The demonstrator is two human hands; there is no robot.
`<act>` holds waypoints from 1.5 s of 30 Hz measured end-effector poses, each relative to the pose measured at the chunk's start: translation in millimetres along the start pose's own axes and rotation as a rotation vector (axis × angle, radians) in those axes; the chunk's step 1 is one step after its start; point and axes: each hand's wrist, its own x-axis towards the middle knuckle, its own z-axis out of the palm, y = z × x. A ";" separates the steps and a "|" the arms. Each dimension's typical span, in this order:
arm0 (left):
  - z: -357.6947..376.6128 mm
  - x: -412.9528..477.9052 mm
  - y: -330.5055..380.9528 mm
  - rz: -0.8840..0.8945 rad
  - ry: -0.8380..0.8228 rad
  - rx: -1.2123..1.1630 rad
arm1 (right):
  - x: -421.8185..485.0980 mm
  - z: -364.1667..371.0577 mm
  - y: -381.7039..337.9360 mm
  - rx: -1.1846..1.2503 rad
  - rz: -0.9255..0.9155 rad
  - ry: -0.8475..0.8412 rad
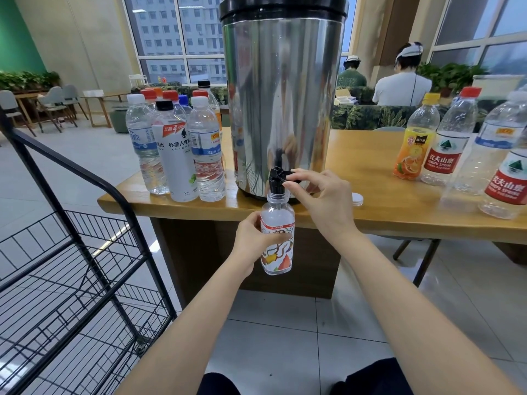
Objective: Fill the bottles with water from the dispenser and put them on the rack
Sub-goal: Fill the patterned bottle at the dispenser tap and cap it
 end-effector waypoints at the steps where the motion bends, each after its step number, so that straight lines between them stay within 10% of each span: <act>1: -0.3 0.5 0.1 0.001 -0.004 0.002 | -0.2 0.3 -0.1 0.004 0.002 0.001; 45: -2.5 3.6 1.4 0.026 -0.050 -0.019 | -2.3 2.0 0.1 0.050 0.010 0.020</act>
